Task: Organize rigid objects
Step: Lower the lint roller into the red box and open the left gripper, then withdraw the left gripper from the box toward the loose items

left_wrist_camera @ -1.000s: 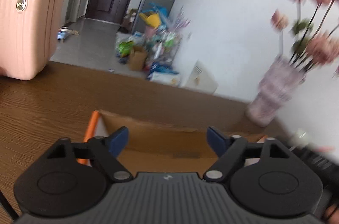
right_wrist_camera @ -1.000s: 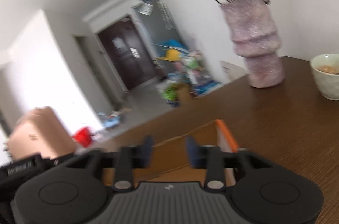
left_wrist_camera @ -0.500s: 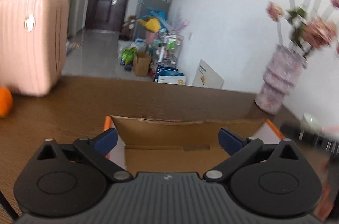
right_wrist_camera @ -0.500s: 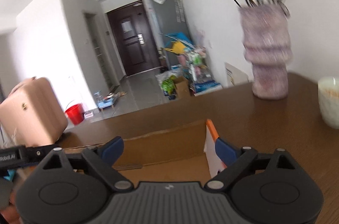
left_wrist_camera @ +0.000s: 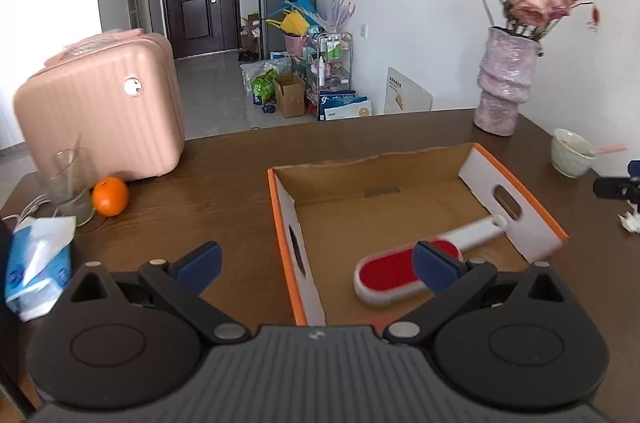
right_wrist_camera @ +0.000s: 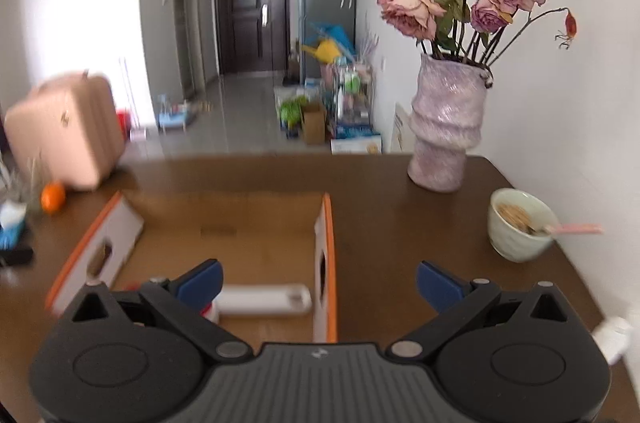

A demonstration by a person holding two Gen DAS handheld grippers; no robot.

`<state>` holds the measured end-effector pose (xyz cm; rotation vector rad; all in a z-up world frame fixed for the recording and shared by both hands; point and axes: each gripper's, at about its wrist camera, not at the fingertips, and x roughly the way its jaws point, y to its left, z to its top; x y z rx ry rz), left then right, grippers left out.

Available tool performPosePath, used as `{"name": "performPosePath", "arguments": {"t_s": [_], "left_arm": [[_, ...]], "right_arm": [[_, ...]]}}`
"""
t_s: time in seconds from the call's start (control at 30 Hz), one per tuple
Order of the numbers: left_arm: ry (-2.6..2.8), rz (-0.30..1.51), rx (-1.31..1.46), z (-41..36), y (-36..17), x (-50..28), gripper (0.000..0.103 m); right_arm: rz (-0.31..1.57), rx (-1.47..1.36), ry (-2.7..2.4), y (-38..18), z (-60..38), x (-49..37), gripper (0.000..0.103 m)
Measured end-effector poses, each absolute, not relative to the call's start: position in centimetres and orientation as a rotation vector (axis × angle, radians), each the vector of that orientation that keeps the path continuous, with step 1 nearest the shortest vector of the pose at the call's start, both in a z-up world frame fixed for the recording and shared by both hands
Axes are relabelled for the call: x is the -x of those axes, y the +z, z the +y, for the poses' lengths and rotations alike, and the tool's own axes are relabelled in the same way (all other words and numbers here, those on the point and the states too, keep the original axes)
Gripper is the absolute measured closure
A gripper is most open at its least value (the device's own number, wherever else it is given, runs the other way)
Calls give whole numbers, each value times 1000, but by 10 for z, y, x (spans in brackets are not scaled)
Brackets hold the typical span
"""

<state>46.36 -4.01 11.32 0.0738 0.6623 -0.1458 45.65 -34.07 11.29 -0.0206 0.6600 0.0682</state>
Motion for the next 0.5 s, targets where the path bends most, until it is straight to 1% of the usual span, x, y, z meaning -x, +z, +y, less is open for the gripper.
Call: {"name": "performPosePath", "arguments": {"t_s": [0.1, 0.33, 0.5], "left_arm": [[-147, 658, -63, -37, 118, -432, 0], [-155, 616, -43, -28, 129, -354, 0], [-148, 589, -11, -23, 118, -302, 0]], "right_arm": [[680, 21, 85, 114, -339, -423, 0], [639, 24, 120, 119, -332, -353, 0], [598, -11, 152, 112, -328, -301, 0]]}}
